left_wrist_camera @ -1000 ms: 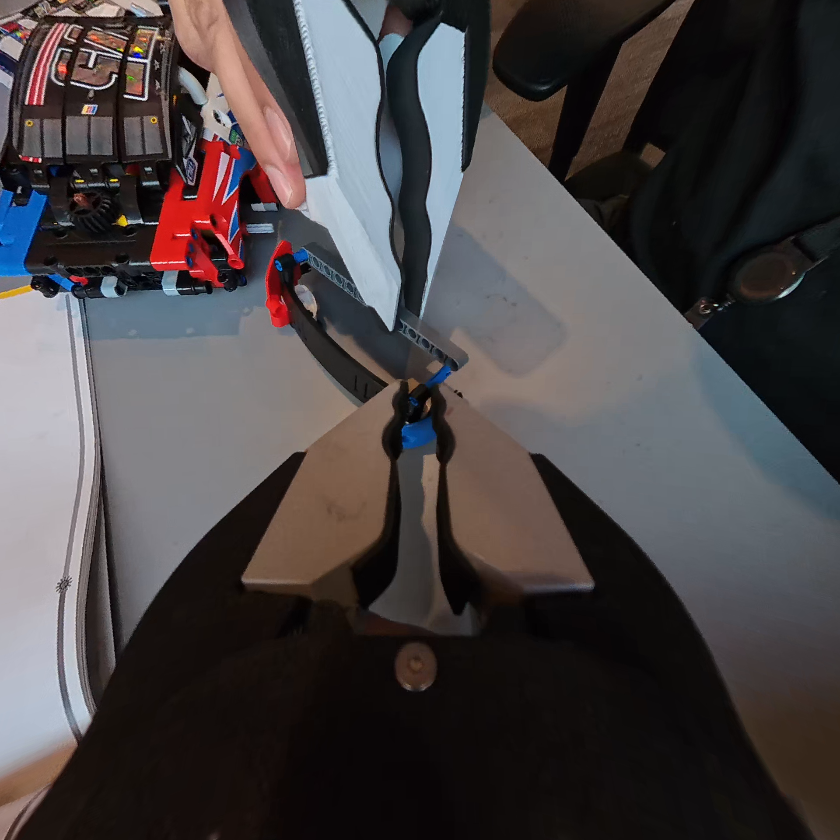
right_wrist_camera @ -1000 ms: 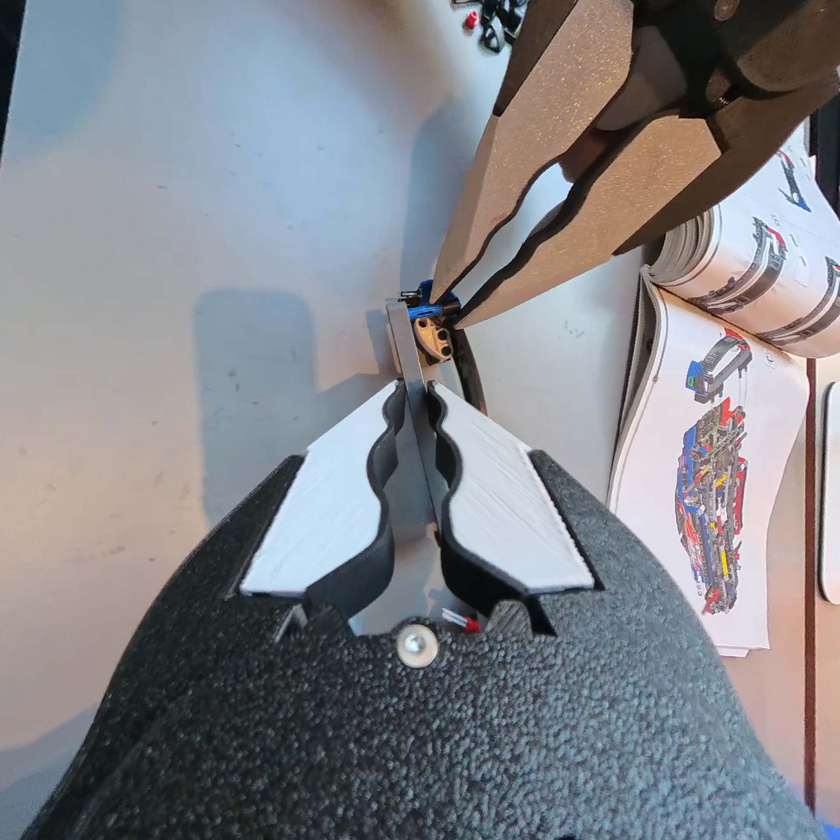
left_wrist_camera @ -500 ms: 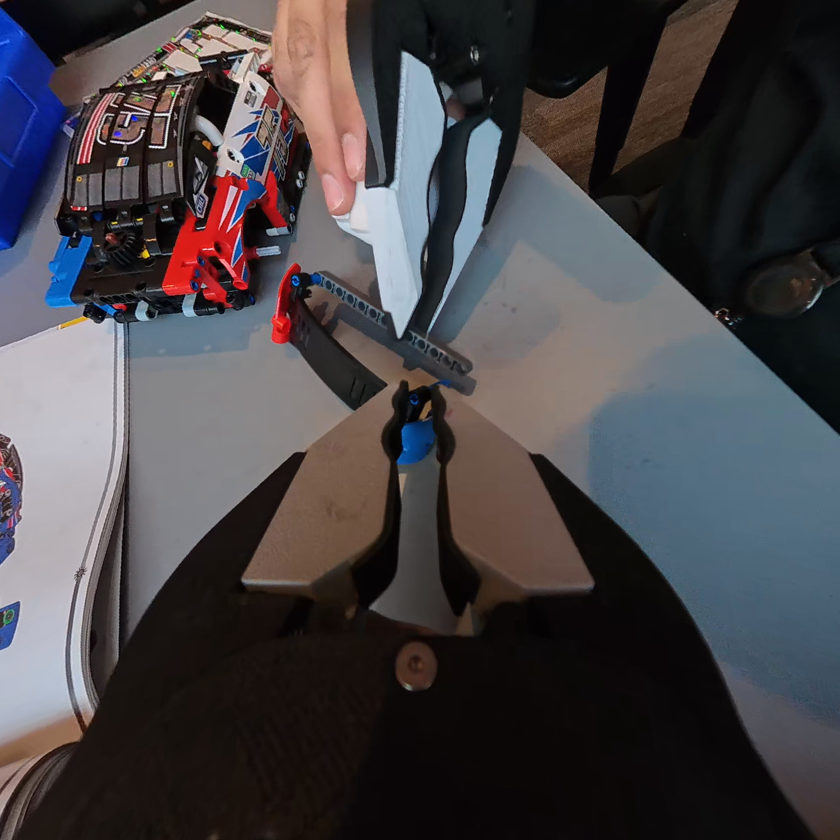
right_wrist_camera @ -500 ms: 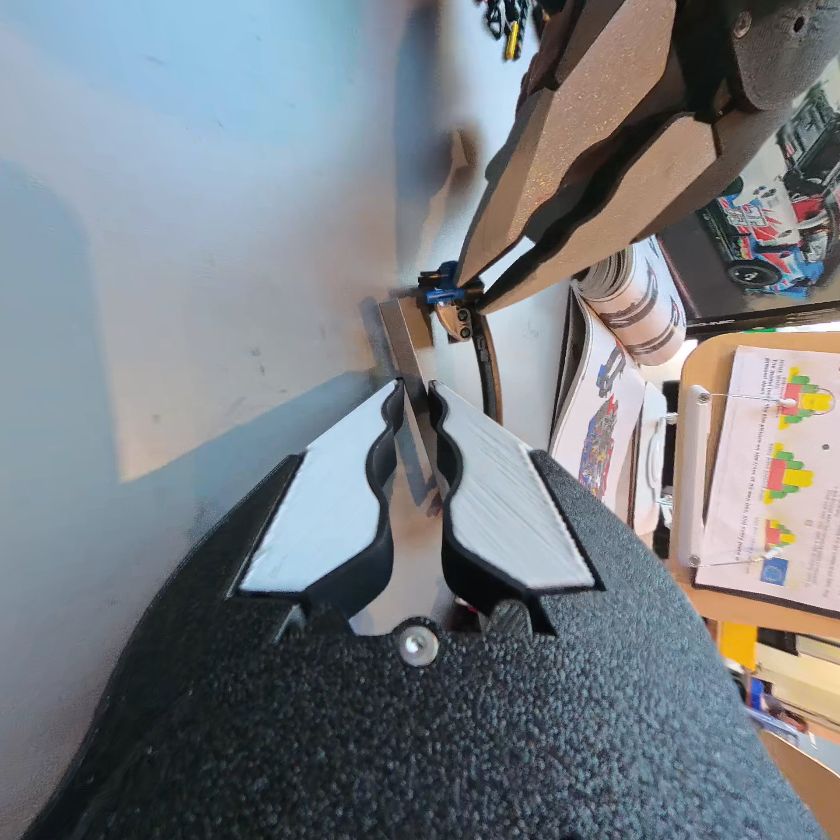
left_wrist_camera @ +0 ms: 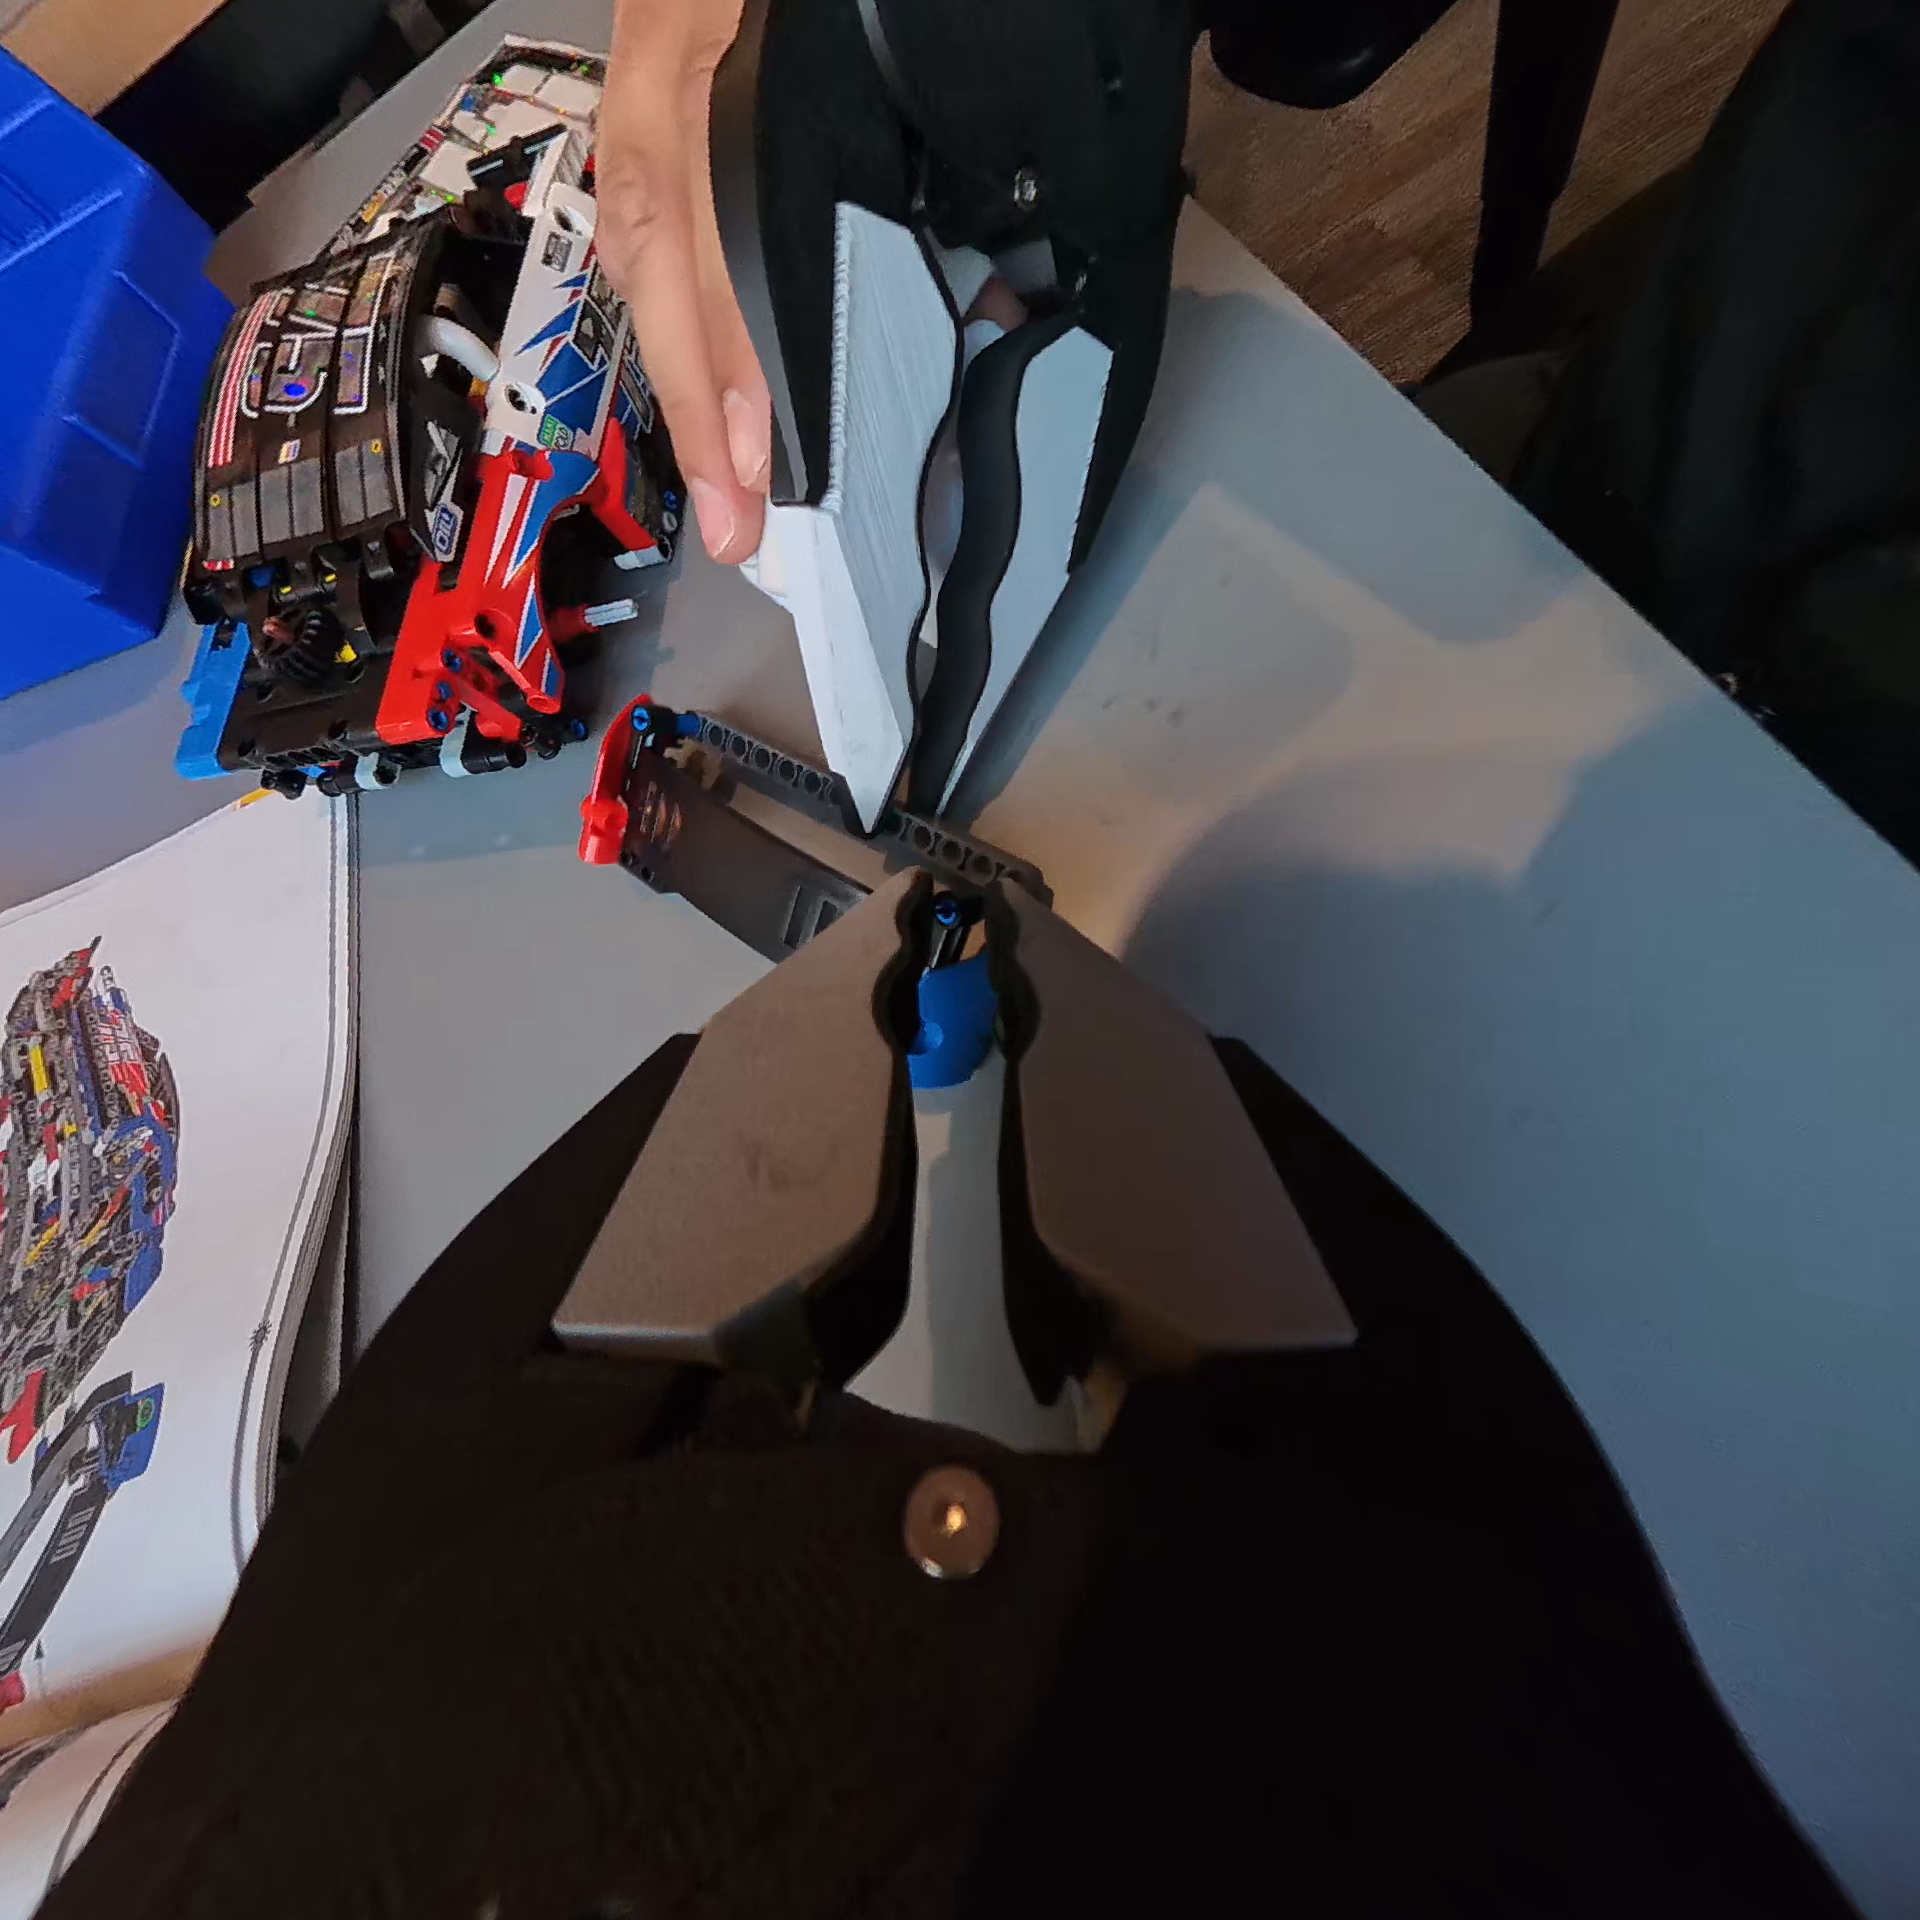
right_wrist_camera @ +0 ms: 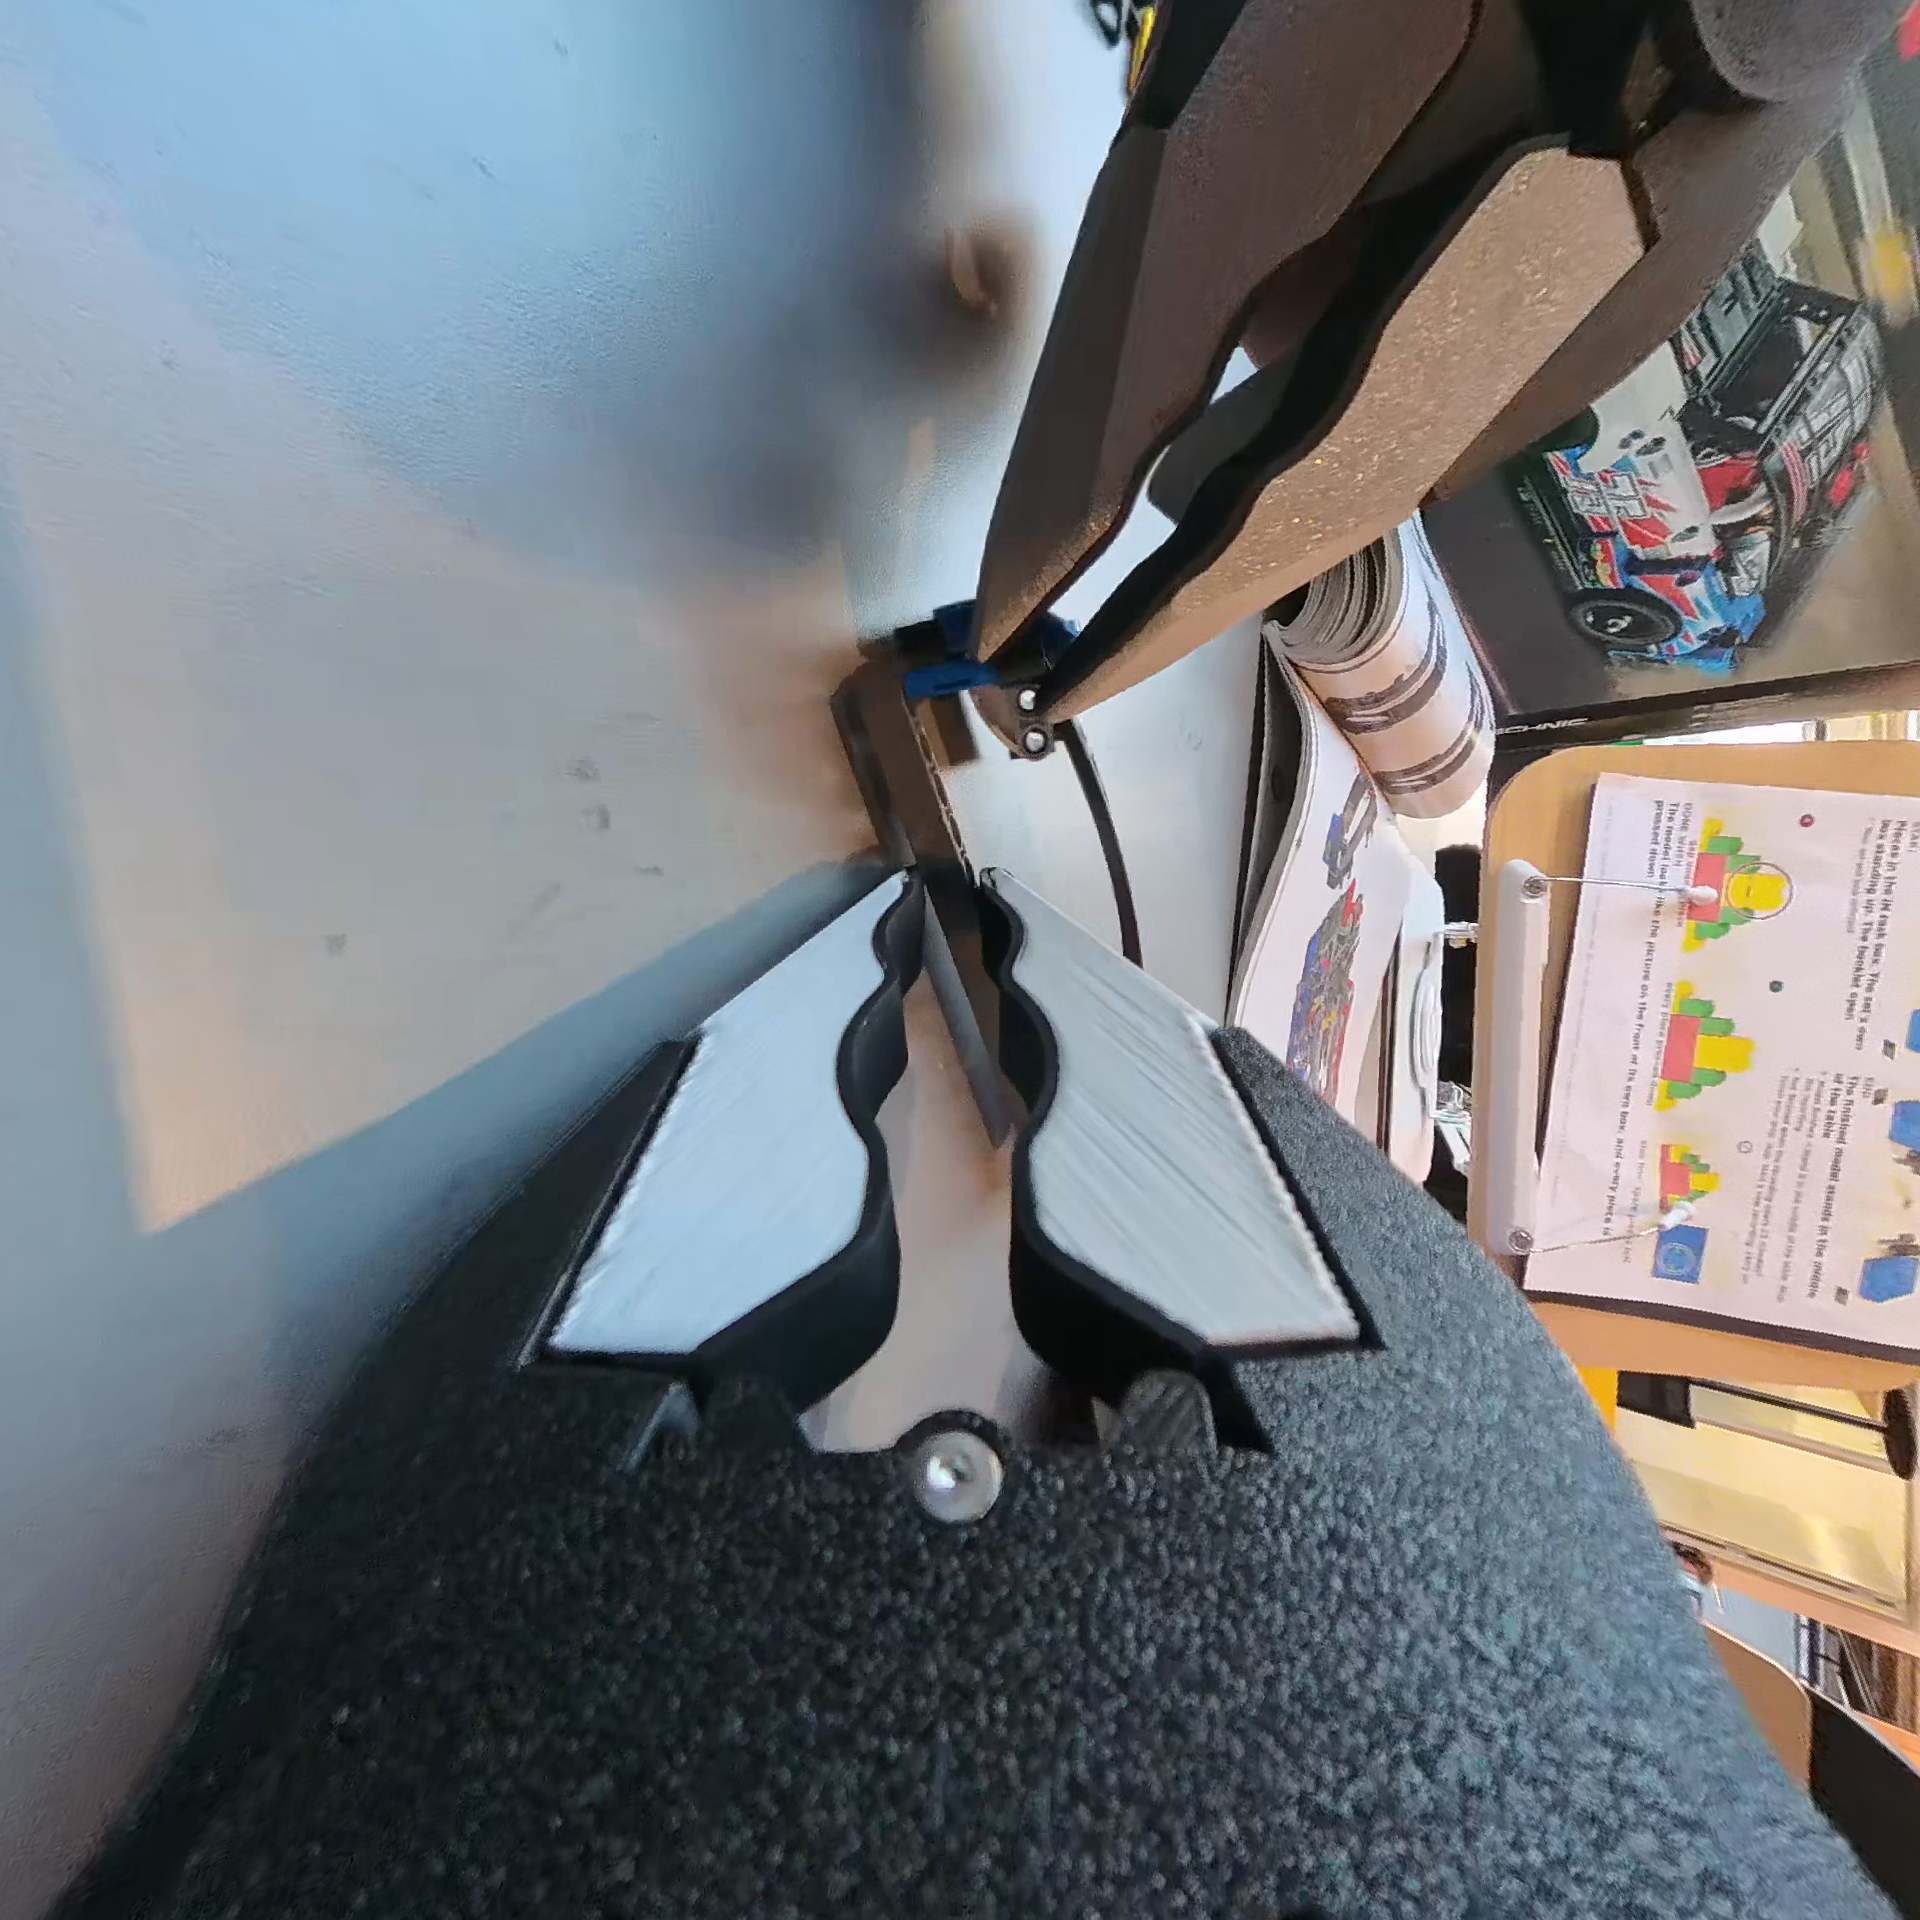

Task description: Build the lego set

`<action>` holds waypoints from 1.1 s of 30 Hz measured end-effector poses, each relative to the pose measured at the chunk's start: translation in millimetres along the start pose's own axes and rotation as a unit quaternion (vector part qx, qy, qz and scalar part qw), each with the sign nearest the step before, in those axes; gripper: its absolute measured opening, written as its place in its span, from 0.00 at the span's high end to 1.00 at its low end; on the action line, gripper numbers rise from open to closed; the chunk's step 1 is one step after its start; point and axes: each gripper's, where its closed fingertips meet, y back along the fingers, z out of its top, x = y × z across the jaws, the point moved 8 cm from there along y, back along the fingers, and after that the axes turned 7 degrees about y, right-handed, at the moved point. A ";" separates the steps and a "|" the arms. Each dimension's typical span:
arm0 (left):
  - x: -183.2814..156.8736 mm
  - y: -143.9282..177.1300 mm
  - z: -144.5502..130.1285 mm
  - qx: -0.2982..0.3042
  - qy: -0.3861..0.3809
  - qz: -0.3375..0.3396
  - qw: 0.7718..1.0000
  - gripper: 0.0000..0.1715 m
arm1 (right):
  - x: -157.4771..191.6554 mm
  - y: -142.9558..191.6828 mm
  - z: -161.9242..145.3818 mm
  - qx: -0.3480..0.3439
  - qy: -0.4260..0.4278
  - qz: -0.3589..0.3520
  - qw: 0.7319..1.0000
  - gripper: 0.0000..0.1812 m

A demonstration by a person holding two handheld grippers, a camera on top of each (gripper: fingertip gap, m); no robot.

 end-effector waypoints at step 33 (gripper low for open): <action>-10.2 -2.4 -20.1 0.053 0.286 0.079 0.954 0.75 | -20.7 17.2 10.2 -0.110 -0.158 0.087 0.977 0.87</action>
